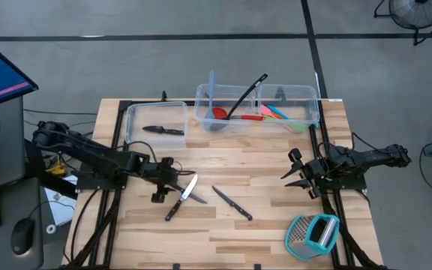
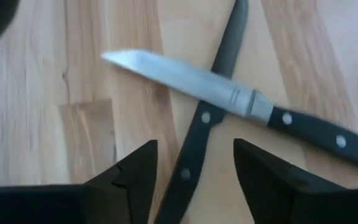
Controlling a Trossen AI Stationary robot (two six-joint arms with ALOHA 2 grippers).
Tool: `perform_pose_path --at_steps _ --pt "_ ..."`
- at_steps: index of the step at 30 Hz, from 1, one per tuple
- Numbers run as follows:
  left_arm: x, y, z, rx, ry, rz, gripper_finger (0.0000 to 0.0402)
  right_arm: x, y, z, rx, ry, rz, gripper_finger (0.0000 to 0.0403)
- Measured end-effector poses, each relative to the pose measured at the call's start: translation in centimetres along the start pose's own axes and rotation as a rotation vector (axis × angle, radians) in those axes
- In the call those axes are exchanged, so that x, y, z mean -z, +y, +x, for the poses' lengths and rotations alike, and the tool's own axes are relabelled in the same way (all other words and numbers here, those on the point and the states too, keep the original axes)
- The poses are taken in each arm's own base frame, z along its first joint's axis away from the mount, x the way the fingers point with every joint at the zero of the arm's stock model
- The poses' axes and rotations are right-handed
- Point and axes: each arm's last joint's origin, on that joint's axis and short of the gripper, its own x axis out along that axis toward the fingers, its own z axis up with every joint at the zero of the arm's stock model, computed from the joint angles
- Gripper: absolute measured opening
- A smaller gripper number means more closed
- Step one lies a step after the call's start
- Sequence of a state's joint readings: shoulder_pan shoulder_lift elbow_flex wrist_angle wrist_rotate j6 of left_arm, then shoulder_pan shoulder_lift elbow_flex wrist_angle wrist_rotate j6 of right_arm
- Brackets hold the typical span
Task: Pick & Place Kitchen Items
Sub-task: Put the black knife into the top left transparent bin
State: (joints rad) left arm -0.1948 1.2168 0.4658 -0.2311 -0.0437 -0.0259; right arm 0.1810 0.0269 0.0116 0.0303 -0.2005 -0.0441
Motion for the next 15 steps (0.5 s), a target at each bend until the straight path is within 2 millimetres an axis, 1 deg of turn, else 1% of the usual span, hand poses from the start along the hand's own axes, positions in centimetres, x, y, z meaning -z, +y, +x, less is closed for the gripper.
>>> perform_pose_path --at_steps 5,8,12,15 --pt "0.9 0.1 0.6 0.003 0.020 0.002 0.0223 0.0 0.0 0.0 0.000 0.000 0.000 0.0124" --pt "1.4 0.1 1.0 0.008 0.035 0.002 0.0235 0.0 0.0 0.0 0.000 0.000 0.000 0.0124" --pt "1.8 0.1 2.0 0.013 0.038 0.002 0.0239 0.0 0.0 0.0 0.000 0.000 0.000 0.0124" --pt "1.9 0.0 2.7 0.018 0.064 0.002 0.0234 0.0 0.0 0.0 0.000 0.000 0.000 0.0124"
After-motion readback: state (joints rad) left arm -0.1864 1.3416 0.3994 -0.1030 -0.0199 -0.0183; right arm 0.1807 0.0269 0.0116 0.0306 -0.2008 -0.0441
